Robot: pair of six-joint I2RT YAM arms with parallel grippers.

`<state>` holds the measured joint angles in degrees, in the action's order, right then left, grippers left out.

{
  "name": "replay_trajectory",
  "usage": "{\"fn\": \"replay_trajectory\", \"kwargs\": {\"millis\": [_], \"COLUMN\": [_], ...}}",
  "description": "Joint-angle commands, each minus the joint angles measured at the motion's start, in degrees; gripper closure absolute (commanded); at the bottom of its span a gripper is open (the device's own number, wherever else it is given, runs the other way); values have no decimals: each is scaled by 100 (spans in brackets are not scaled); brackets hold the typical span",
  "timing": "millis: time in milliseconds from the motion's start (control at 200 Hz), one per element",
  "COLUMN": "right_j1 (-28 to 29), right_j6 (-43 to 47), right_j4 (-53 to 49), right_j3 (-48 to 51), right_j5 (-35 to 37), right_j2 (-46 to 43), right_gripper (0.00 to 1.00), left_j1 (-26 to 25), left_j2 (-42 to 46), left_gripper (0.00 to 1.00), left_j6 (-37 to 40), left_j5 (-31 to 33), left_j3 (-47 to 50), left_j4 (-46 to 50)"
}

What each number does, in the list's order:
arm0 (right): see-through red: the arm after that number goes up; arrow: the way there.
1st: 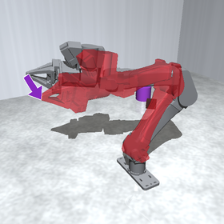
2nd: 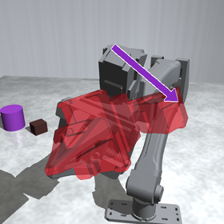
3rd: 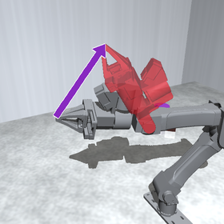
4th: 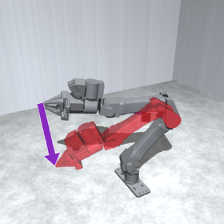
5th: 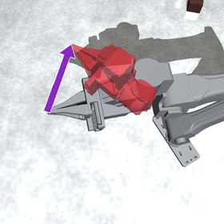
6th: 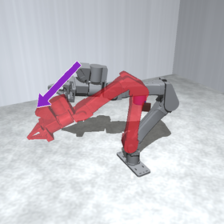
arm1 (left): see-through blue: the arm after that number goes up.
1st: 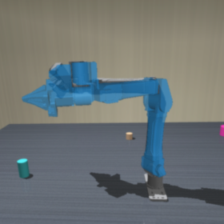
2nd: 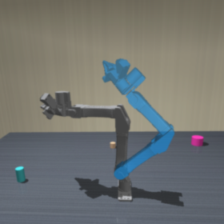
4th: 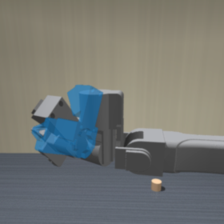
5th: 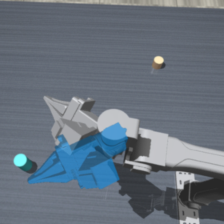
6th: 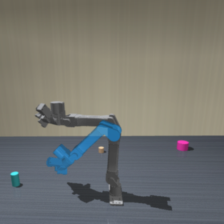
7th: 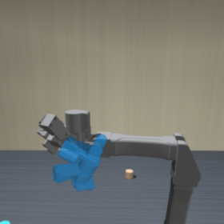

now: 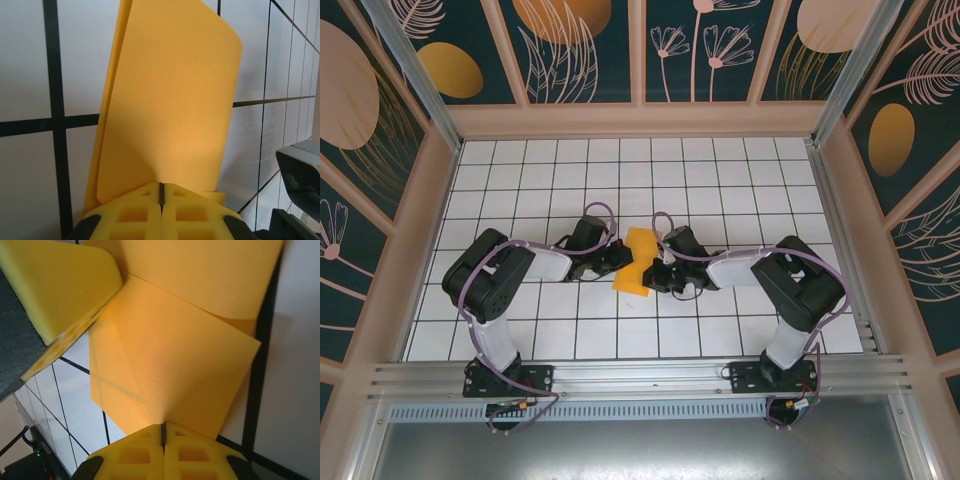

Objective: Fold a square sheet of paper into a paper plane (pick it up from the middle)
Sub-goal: Fold the triangle a second time at the center of the table.

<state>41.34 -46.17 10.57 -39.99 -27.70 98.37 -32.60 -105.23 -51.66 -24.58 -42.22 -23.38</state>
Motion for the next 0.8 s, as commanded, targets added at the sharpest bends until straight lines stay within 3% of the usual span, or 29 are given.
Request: {"fn": "replay_trajectory", "kwargs": {"millis": [0,285,395,796], "right_j1": [47,97,126,173], "right_j6": [25,38,65,14], "right_j4": [-415,-239,-560,-495], "right_j3": [27,-420,-530,707], "right_j5": [-38,-400,-179,-412], "right_j2": [-277,97,355,-197], "right_gripper": [100,97,97,94], "left_j1": [13,10,13,9], "left_j2": [-279,-323,-305,-330], "left_gripper": [100,100,100,100], "left_j6": [138,139,139,103], "left_j5": [418,357,379,595], "left_j3": [-7,-6,-9,53], "left_j4": [338,294,350,483]}}
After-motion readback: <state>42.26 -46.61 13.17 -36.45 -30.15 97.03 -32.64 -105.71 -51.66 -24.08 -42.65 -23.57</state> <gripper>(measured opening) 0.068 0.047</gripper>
